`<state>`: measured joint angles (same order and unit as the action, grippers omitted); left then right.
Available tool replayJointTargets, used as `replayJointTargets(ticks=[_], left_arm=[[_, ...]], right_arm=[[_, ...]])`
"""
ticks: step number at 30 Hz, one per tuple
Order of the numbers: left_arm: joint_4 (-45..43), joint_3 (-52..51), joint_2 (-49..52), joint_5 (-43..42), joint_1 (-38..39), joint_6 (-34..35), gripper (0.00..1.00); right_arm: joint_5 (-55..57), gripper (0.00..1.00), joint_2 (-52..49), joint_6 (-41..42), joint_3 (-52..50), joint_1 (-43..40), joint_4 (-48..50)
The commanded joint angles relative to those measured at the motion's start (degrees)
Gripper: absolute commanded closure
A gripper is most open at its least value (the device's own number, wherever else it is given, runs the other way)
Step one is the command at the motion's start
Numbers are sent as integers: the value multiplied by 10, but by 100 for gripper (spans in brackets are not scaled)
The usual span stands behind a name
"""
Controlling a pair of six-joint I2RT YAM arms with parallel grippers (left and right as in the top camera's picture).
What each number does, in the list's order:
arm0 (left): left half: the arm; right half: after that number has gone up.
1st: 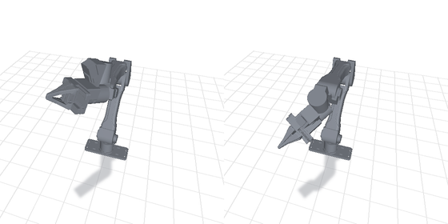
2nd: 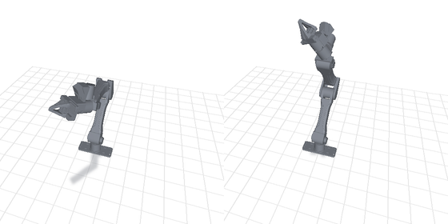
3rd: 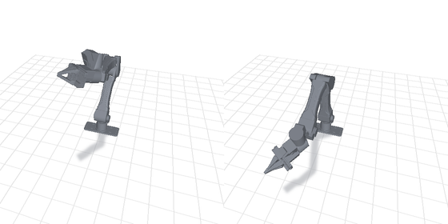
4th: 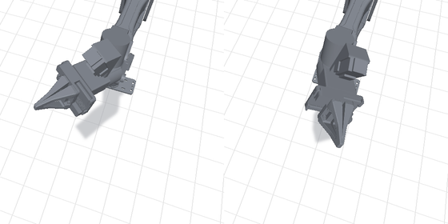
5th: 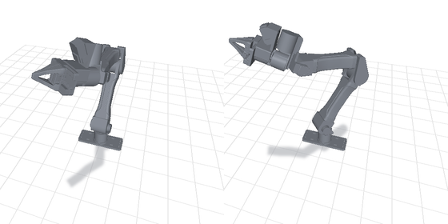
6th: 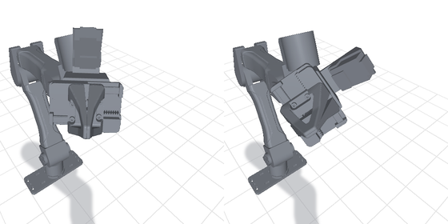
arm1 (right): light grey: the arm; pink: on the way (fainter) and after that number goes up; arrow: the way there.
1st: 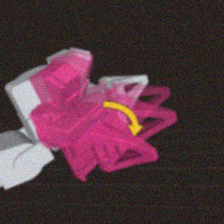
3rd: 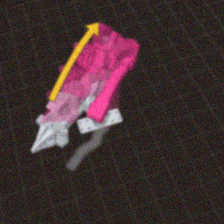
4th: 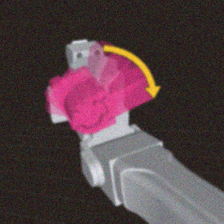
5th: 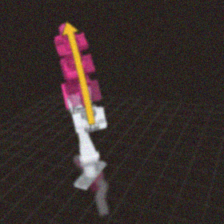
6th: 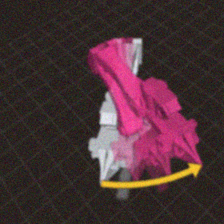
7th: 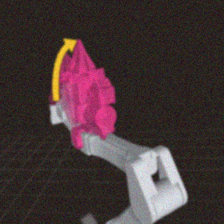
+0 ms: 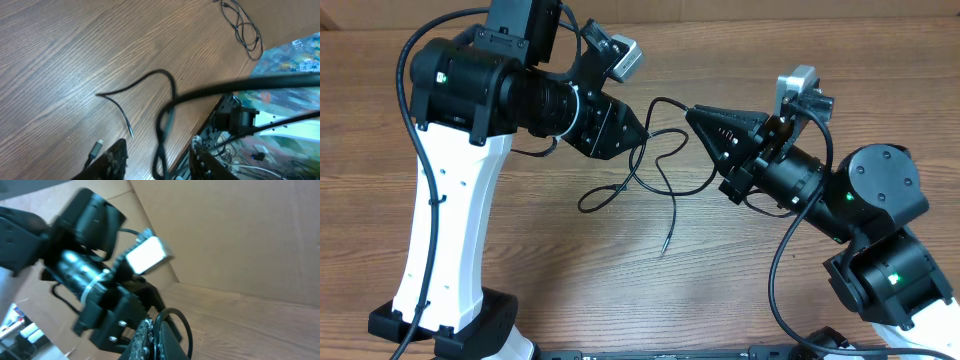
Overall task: Untangle cables
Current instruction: 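Raise both grippers together, holding the black cable between them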
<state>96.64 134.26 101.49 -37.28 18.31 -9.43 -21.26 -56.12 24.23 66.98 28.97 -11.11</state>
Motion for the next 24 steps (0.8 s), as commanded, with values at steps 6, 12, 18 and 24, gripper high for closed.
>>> replayJointTargets(ticks=[6,12,18,24], left_arm=[[0,-4,28,2,1,-13,63],[2,-4,38,-3,1,-13,64],[2,-4,39,-16,2,-13,61],[1,-4,39,-16,5,-13,60]], right_arm=[[-20,96,13,13,29,3,6],[-18,96,13,13,29,2,15],[4,96,13,13,29,2,21],[7,96,12,13,29,2,24]])
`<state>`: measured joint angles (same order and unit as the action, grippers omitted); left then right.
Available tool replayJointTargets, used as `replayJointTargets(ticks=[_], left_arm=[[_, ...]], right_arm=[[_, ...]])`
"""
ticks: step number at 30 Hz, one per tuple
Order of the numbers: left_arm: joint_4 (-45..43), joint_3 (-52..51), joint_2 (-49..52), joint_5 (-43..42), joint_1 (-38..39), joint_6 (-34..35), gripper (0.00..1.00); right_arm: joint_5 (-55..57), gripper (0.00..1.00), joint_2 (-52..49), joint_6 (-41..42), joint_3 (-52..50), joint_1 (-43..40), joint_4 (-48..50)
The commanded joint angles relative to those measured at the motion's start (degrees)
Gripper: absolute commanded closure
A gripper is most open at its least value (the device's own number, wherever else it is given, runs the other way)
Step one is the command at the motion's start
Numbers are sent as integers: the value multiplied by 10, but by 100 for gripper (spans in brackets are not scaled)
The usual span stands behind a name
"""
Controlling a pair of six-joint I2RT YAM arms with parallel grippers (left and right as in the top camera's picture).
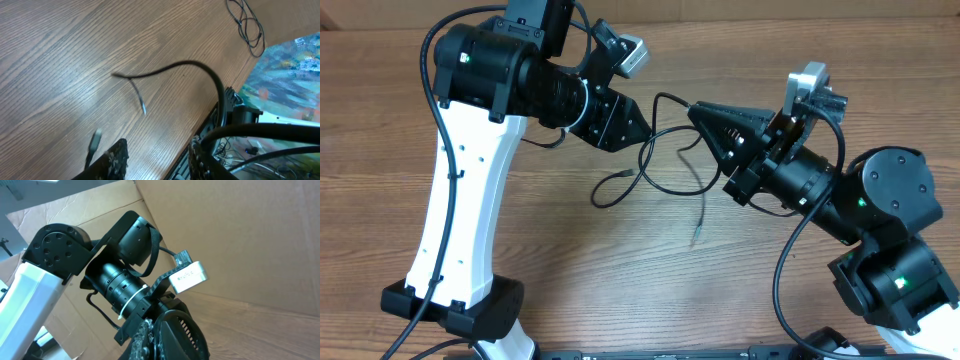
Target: Untangle cables
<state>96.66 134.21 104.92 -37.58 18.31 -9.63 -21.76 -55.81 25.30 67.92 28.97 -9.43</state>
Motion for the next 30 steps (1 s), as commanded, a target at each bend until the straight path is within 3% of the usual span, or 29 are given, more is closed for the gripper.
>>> replayJointTargets(ticks=[1,30], left_arm=[[1,-3,4,-13,5,-11,60],[1,-3,4,-55,6,-37,59]], right_arm=[[12,96,9,2,20,2,7],[54,96,-14,22,20,2,14]])
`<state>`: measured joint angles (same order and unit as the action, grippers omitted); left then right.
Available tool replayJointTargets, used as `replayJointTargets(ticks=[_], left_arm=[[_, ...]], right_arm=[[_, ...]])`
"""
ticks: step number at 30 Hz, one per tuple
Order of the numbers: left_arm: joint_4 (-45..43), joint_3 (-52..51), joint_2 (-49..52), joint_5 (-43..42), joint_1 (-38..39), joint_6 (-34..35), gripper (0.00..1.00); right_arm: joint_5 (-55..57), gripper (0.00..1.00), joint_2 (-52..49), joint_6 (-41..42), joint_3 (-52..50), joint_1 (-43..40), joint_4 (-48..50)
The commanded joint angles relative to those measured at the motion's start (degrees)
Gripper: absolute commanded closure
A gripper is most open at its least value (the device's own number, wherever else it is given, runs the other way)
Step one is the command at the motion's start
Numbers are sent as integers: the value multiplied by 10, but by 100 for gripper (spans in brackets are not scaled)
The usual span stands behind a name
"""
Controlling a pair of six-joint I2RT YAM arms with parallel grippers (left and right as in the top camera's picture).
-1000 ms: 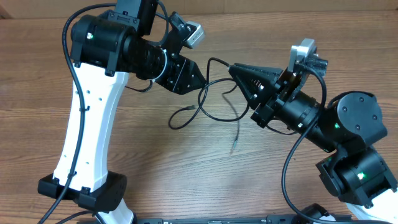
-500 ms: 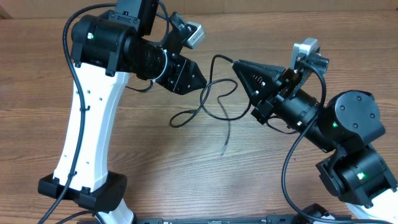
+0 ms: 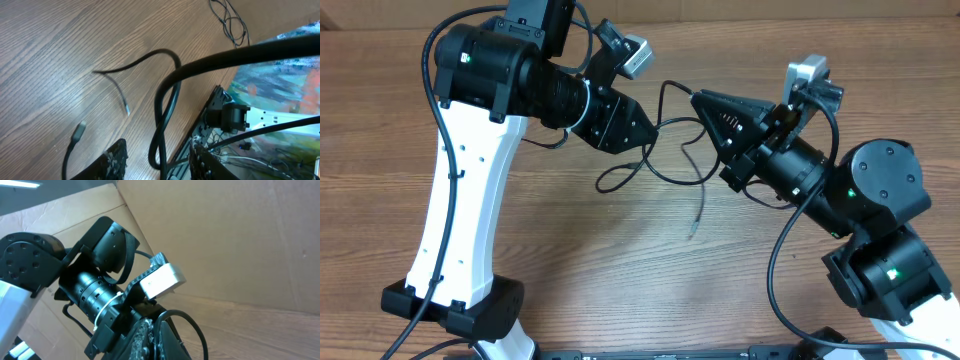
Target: Untangle cables
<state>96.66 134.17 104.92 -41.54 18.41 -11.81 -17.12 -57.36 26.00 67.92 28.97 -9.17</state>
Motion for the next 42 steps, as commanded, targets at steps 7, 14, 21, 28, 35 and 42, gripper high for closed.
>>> replayJointTargets(ticks=[7,14,21,28,35,42], left_arm=[[1,-3,4,-16,5,-16,62],[1,-3,4,-16,5,-20,82],[1,-3,4,-10,5,-19,96],[1,-3,4,15,5,-19,95],[1,-3,4,16,5,-19,96],[1,-3,4,31,5,-19,95]], right_arm=[[3,96,1,33,20,2,28],[-9,96,1,54,20,2,58],[-9,96,1,50,20,2,59],[63,96,3,8,20,1,59],[206,96,12,-48,20,-4,28],[314,96,14,-57,20,-40,-48]])
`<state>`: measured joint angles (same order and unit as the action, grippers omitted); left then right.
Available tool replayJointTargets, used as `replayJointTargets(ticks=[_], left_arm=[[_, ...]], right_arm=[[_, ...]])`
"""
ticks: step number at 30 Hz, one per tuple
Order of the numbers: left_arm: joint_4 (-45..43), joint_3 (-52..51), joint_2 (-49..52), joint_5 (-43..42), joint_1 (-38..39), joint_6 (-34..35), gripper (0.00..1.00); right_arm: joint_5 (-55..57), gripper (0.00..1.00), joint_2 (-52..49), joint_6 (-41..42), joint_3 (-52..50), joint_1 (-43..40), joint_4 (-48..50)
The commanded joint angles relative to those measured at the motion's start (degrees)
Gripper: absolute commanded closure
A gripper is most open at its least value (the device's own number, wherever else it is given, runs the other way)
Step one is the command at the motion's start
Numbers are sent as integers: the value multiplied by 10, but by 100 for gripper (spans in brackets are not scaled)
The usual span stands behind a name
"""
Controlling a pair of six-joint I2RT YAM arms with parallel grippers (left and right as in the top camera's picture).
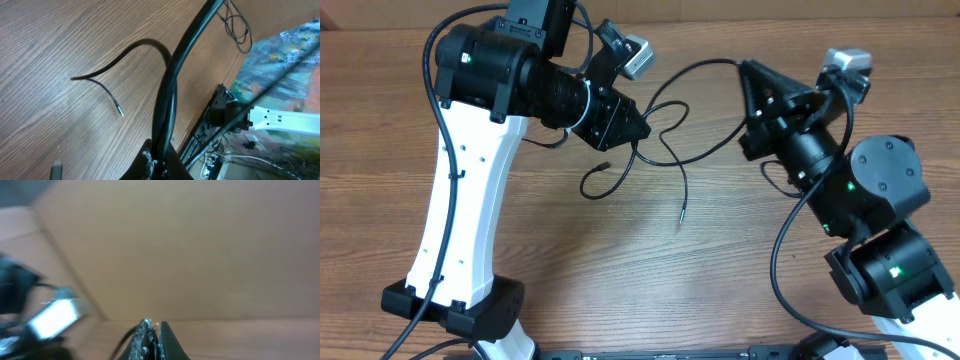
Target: Untangle cables
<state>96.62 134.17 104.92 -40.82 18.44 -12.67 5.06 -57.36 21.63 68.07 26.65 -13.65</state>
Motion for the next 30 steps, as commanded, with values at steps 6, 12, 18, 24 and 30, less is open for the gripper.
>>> replayJointTargets(ticks=[6,12,18,24,30], left_arm=[[2,-3,4,29,5,-10,95],[2,-3,4,29,5,-10,95],[2,-3,4,23,5,-2,95],[2,-3,4,24,5,27,94],[2,-3,4,23,9,42,94]], right_arm=[[214,96,15,-14,18,-29,-24],[227,90,15,-40,18,-29,-55],[29,34,10,-85,18,-29,-90],[-162,25,-6,-154,18,-29,-111],[-197,25,-34,-160,18,-29,-154]])
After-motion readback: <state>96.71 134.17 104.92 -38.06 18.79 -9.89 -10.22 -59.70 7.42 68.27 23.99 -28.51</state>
